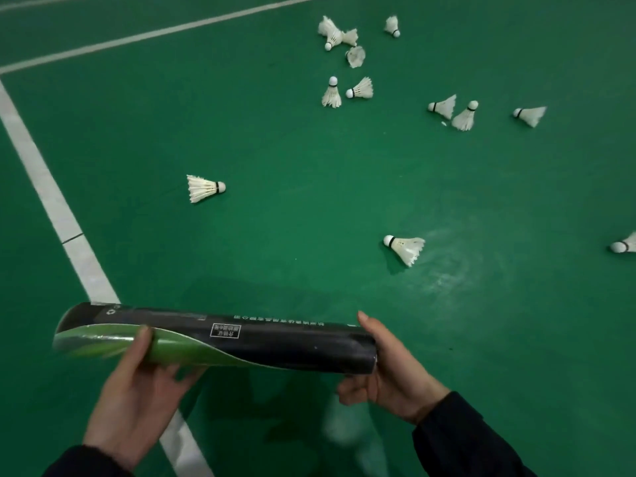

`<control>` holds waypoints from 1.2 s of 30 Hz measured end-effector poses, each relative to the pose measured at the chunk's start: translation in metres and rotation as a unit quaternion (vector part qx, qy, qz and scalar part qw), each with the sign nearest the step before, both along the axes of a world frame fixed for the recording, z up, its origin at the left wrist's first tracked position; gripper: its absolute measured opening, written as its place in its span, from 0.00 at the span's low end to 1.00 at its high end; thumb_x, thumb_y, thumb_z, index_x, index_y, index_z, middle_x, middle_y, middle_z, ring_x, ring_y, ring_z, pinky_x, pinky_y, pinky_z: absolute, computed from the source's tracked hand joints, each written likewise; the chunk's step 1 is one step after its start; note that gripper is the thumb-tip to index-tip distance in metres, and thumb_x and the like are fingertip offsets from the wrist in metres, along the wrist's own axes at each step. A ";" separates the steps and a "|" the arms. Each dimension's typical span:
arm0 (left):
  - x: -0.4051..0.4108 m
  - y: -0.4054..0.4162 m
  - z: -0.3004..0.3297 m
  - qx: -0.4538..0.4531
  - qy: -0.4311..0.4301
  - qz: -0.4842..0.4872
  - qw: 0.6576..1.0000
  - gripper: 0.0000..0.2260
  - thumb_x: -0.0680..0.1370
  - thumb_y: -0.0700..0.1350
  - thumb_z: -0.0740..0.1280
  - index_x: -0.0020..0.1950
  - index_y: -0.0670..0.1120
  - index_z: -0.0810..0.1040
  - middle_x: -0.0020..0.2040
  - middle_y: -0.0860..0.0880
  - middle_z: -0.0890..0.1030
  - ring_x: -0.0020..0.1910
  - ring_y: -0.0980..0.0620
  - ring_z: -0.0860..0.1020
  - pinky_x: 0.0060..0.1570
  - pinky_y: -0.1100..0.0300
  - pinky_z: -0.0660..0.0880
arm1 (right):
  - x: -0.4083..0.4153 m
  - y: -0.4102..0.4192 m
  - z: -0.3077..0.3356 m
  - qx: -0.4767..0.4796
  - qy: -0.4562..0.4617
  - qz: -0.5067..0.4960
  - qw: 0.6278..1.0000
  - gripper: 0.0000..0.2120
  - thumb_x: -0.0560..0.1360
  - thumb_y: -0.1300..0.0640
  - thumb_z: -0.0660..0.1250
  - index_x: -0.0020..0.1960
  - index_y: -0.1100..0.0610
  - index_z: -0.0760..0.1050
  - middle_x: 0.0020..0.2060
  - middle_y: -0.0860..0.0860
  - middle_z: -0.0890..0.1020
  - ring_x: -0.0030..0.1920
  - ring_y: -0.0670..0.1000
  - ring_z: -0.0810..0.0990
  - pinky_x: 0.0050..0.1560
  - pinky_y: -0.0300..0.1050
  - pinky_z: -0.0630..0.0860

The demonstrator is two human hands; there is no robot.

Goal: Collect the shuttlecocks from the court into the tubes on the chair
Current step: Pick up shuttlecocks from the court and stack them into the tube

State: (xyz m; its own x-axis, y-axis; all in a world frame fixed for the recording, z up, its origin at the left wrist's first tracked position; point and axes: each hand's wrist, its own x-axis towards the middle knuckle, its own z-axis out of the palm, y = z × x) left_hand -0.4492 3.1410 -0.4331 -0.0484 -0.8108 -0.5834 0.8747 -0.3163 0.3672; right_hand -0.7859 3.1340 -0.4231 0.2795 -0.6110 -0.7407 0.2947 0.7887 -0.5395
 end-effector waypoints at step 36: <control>-0.027 0.008 0.045 0.021 -0.243 0.023 0.970 0.18 0.80 0.60 0.68 0.62 0.49 0.79 0.60 0.46 0.85 0.54 0.48 0.86 0.49 0.46 0.83 | -0.021 0.022 0.047 -0.450 0.335 0.177 0.808 0.18 0.74 0.49 0.73 0.64 0.42 0.80 0.58 0.33 0.83 0.57 0.33 0.81 0.62 0.40 0.78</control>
State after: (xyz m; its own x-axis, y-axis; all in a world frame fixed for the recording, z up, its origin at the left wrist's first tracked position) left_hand -0.4761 3.1494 -0.3884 0.2763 -0.7801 -0.5613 0.6153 -0.3051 0.7269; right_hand -0.8065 3.1556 -0.3758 0.2745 -0.9567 -0.0970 -0.4602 -0.0421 -0.8868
